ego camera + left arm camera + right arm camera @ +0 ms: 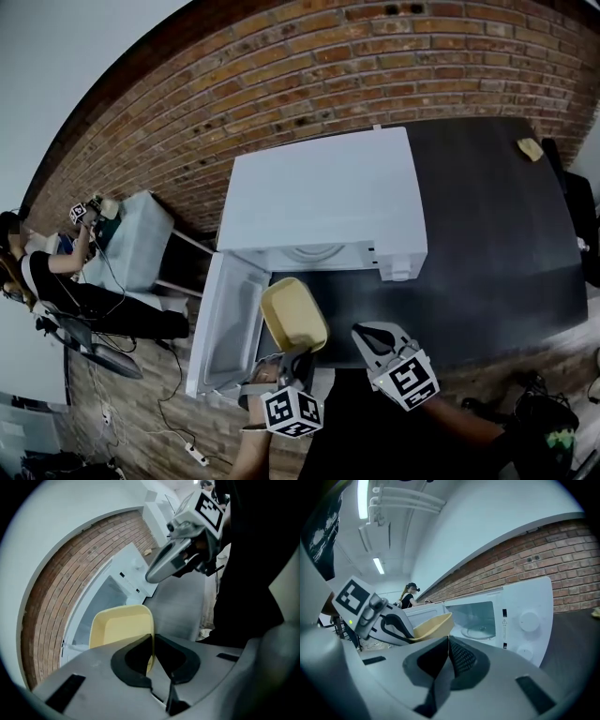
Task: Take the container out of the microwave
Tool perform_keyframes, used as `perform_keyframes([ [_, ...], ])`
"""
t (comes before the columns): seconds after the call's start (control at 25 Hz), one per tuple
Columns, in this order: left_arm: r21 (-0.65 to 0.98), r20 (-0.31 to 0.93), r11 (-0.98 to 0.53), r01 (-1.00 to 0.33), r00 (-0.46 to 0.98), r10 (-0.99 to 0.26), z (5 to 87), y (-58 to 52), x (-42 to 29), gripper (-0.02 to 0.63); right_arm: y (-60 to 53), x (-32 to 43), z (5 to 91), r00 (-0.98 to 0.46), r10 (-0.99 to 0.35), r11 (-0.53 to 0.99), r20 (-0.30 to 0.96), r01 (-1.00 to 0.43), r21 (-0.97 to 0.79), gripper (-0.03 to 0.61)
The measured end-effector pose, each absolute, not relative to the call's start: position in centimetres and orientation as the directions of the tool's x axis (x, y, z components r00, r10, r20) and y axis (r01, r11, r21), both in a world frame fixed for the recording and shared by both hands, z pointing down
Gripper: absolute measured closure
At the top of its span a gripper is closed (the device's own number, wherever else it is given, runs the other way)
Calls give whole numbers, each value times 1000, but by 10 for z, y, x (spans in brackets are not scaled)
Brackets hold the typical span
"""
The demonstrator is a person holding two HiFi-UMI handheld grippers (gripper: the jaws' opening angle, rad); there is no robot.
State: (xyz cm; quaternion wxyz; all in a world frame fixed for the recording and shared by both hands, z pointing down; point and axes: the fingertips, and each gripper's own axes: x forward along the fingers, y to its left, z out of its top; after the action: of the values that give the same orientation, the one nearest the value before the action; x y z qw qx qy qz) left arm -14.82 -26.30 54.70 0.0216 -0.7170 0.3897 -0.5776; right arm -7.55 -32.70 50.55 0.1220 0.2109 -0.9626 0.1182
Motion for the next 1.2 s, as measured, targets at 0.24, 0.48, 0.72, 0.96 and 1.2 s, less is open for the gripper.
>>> perform_keyframes([
  [0.24, -544, 767, -718, -434, 90, -635, 486, -274, -140, 588, -335, -76, 491, -877, -413, 879, 247, -454, -144, 515],
  [0.48, -550, 752, -749, -370, 172, -637, 443, -281, -110, 588, -338, -64, 491, -857, -440, 863, 268, -486, -138, 515],
  [0.72, -545, 751, -812, -208, 310, -584, 434, -298, -56, 588, -341, -40, 483, -810, -529, 804, 254, -574, -157, 515],
  [0.96, -519, 780, -854, -20, 397, -484, 443, -301, 0, 589, -347, 22, 488, -697, -662, 680, 275, -713, -168, 514],
  [1.2, -494, 791, -858, 143, 484, -375, 452, -299, 58, 589, -340, 88, 499, -556, -772, 526, 308, -831, -183, 515],
])
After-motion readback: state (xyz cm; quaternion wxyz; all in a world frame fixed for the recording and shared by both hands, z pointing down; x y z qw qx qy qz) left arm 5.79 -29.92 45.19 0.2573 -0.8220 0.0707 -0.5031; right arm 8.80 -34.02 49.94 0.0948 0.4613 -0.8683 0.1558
